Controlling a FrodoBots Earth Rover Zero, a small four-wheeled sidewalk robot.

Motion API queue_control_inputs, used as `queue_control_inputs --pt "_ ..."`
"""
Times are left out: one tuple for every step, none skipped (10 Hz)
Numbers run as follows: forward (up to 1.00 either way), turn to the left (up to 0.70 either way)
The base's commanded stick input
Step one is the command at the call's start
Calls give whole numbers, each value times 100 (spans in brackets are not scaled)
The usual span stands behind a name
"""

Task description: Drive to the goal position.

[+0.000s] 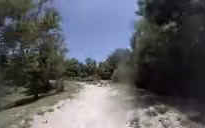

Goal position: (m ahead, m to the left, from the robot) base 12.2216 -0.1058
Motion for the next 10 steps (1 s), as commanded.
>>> queue_control_inputs --pt "85 -1" --pt "85 -1" --pt "85 -1" --pt "85 -1" --pt "85 -1" --pt "85 -1" --pt "85 -1" --pt "85 -1" --pt "85 -1" --pt "85 -1"
